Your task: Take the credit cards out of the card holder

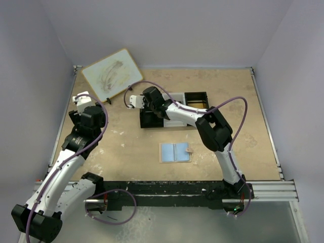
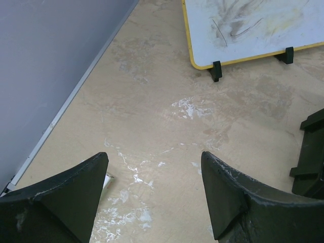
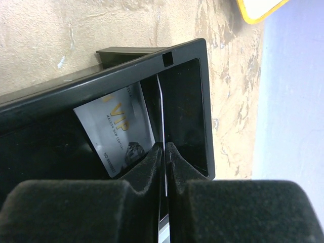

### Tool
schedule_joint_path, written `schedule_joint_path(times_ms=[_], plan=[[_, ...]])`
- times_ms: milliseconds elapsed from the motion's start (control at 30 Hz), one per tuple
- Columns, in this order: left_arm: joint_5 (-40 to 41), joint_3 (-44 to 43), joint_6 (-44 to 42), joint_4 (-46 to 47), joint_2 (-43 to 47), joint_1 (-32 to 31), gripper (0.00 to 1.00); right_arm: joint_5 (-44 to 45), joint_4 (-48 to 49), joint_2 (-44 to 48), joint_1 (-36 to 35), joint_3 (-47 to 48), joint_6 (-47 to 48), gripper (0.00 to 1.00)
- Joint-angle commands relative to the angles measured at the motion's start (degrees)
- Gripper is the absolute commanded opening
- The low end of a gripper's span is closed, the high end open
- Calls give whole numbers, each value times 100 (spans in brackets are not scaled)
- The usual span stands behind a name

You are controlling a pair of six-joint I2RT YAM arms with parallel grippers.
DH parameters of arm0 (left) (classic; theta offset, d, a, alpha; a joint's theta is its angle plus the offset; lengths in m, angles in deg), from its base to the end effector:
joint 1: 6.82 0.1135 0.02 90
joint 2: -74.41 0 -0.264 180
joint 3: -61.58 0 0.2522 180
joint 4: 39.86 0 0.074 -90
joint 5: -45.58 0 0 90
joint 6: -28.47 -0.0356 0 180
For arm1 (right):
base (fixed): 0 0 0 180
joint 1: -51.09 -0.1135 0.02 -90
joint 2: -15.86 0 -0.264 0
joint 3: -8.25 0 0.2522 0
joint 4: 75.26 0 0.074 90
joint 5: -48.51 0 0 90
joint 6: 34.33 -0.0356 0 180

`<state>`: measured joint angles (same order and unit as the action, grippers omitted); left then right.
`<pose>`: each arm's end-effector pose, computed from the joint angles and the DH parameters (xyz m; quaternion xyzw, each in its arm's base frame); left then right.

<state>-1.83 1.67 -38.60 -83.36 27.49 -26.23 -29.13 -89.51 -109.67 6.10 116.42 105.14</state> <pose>0.1700 -0.0344 0.3121 -0.2049 0.8030 0.1271 0.5449 0.3638 0.3529 0.1961 -0.6014 0.6279 -0.1129 0.4809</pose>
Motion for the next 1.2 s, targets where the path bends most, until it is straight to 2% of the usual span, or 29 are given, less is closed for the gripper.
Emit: schedule_joint_path(times_ms=[0, 400, 633, 733, 767, 800, 1033, 1167], plan=[[171, -20, -79, 71, 35, 24, 72, 109, 56, -52, -18, 231, 298, 9], [127, -25, -82, 58, -39, 18, 72, 98, -129, -199, -32, 208, 421, 10], [120, -19, -83, 61, -66, 22, 72, -62, -438, 14, -44, 199, 293, 26], [102, -25, -79, 56, -82, 18, 72, -260, -657, 109, -45, 242, 120, 29], [94, -23, -86, 52, -96, 23, 72, -333, -716, 130, -45, 255, 49, 37], [85, -23, -80, 53, -106, 27, 72, -373, -743, 127, -45, 266, -18, 39], [57, -23, -88, 45, -125, 21, 72, -630, -656, 285, -39, 250, -619, 42], [57, -32, -92, 36, -150, 17, 72, -821, -448, 498, -36, 237, -1299, 44]])
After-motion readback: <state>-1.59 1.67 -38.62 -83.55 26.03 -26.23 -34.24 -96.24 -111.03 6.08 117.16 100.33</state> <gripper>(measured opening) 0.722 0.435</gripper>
